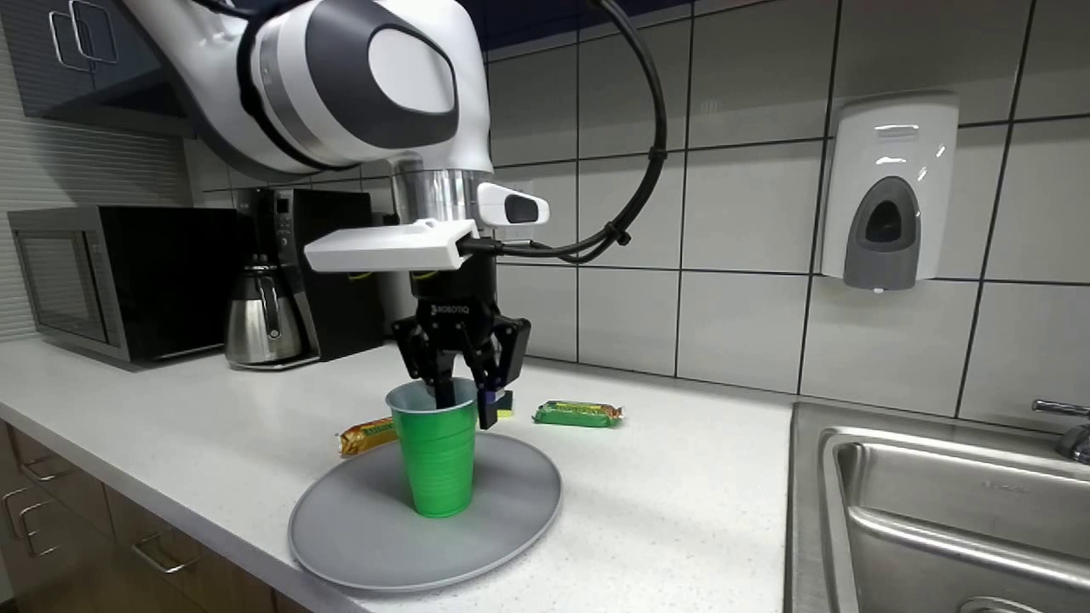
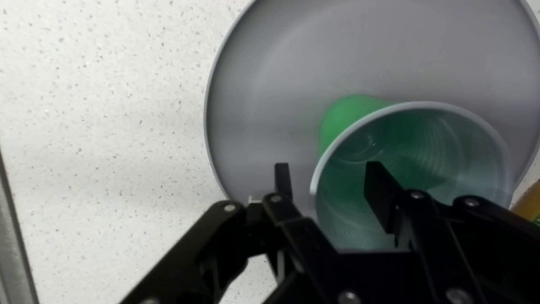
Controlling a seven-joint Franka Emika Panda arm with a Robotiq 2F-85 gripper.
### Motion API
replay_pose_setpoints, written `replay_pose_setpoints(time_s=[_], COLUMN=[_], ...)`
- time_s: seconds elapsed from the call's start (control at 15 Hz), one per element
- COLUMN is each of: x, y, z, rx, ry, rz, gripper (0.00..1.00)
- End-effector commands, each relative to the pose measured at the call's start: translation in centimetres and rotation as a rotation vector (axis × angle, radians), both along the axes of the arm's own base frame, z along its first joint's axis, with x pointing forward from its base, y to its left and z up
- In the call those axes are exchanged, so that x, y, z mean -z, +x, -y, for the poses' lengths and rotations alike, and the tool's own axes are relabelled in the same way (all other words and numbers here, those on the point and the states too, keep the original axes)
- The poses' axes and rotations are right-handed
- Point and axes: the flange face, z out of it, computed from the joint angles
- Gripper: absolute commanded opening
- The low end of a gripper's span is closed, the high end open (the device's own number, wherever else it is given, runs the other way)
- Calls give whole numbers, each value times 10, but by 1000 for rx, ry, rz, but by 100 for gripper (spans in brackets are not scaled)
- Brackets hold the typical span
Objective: Put the cup off of the tray and put the candy bars on it
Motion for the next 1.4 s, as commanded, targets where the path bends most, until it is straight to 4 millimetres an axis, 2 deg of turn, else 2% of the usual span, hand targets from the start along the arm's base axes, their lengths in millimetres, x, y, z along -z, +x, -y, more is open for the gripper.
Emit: replay_pose_setpoints(time_s=[0.0,0.13,0.2,0.53,0.87,1.07,1.33], x=[-2,-3,-3,-10,-34,-52,-72], y=[-2,-3,-3,-7,-11,-14,-20], z=[2,3,3,0,-2,6,30], rx=[-13,-9,-7,-4,-7,-5,4], ry=[18,23,23,60,118,131,138], rz=[15,17,17,29,79,110,138], gripper=[18,3,0,1,1,1,1])
